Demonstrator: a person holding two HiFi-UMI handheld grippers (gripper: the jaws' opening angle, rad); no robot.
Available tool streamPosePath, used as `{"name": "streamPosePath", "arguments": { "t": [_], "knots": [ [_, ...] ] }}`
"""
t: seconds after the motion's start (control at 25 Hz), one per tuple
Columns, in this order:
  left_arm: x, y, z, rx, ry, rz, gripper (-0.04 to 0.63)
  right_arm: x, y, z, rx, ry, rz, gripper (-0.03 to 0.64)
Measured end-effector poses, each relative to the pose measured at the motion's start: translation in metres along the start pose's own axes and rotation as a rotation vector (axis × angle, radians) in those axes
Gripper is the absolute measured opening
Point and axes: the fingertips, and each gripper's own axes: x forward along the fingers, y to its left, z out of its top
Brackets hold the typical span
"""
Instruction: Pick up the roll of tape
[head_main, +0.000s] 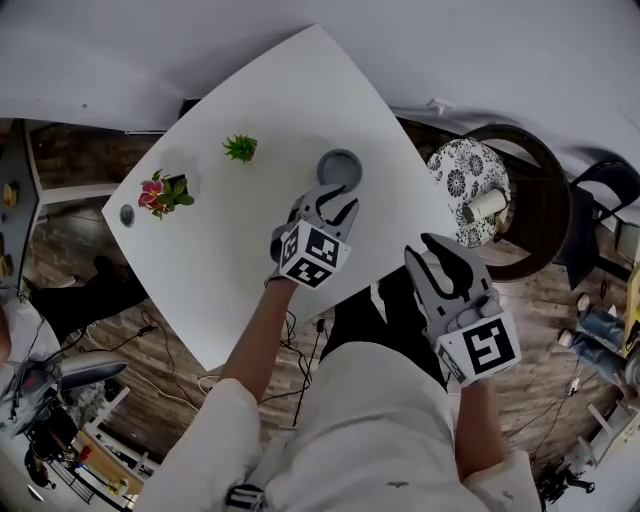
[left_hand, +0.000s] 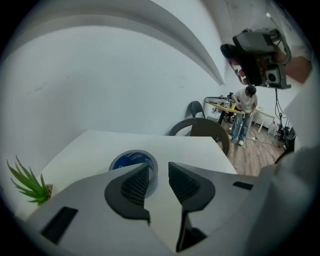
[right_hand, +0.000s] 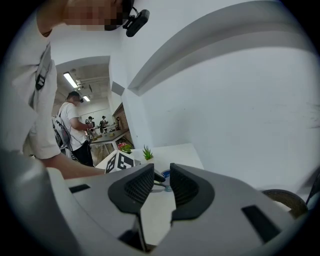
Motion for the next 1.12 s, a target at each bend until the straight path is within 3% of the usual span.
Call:
{"name": "streamPosePath", "arguments": {
  "t": [0.32,0.84,1.12],
  "knots": [
    [0.024,0.003,-0.008,0.13,0.069,0.028,0.124,0.0,-0.005,-0.004,0.019,0.016,-0.002,0.106],
    [0.04,0.003,-0.02,0.247,0.201,0.012,0.137,0.003,-0.007,-0.007,0.029,0.013,-0.003,0.106],
    [0.043,0.004,-0.026,0.334,0.278,0.05,0.126,0.004,-0.007,-0.006,0.031,0.011,-0.003,0.106]
  ]
}}
